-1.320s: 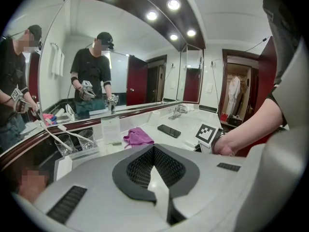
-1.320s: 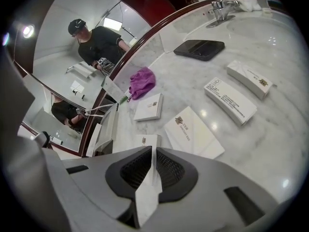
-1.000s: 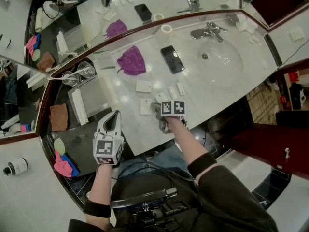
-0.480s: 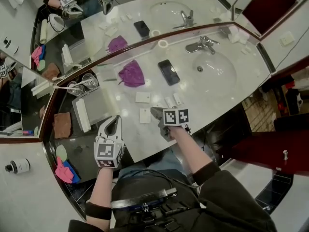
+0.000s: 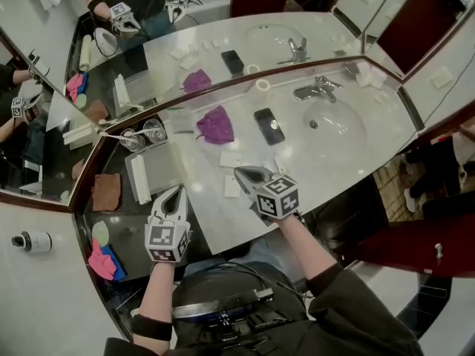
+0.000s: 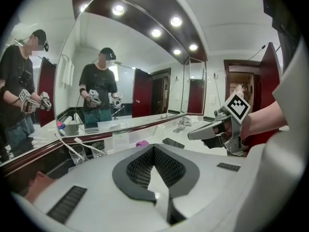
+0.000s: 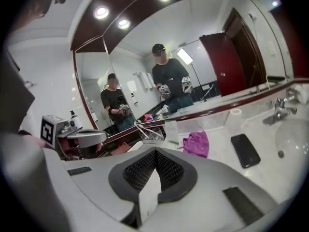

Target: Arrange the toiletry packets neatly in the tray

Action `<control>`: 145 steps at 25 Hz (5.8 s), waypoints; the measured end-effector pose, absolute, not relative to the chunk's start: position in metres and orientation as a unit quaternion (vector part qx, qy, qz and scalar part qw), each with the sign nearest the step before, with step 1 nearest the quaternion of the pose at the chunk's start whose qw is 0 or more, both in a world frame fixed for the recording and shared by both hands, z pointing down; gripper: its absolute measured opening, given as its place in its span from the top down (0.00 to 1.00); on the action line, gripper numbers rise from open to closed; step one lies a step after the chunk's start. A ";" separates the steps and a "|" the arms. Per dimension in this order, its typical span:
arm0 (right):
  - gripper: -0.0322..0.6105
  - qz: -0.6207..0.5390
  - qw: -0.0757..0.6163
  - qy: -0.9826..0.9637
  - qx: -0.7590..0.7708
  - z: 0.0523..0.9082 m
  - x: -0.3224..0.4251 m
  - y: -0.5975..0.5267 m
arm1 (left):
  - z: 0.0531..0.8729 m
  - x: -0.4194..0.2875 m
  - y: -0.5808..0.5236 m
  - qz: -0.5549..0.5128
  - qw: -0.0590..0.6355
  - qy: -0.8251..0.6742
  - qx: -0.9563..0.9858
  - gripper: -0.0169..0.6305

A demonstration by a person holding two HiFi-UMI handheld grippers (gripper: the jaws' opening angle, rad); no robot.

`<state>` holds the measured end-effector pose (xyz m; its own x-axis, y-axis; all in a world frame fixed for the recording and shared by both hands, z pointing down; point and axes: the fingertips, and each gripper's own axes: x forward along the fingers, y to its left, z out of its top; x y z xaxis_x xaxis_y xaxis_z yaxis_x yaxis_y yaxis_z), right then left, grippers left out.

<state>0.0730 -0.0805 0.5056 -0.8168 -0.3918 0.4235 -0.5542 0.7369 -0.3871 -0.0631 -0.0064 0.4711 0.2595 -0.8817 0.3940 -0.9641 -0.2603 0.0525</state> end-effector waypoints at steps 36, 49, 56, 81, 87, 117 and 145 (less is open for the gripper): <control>0.95 0.033 0.276 -0.953 0.123 0.507 -0.056 -0.041 | 0.540 -0.189 -0.011 0.207 0.250 -0.662 0.676 0.61; 0.95 0.043 0.296 -0.952 0.064 0.558 -0.140 -0.053 | 0.632 -0.257 -0.044 0.298 0.346 -0.634 0.624 0.59; 0.95 0.052 0.311 -0.946 0.070 0.571 -0.144 -0.069 | 0.655 -0.272 -0.053 0.330 0.366 -0.634 0.596 0.59; 0.95 0.061 0.322 -0.942 0.068 0.574 -0.104 -0.075 | 0.633 -0.256 -0.054 0.304 0.329 -0.672 0.590 0.88; 0.95 0.054 0.312 -0.946 0.067 0.554 -0.075 -0.073 | 0.587 -0.226 -0.049 0.253 0.285 -0.695 0.610 0.88; 0.95 0.090 0.304 -0.938 0.138 0.529 0.100 -0.060 | 0.598 -0.020 -0.043 0.185 0.351 -0.623 0.675 0.88; 0.95 0.140 0.337 -0.919 0.149 0.590 0.141 -0.068 | 0.714 -0.015 -0.085 0.216 0.440 -0.630 0.602 0.87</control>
<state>0.1410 -0.0684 0.5902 -0.7277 -0.1802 0.6617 -0.3691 0.9161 -0.1564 -0.0146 -0.0846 0.7135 0.1126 -0.5689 0.8147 -0.9487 0.1823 0.2584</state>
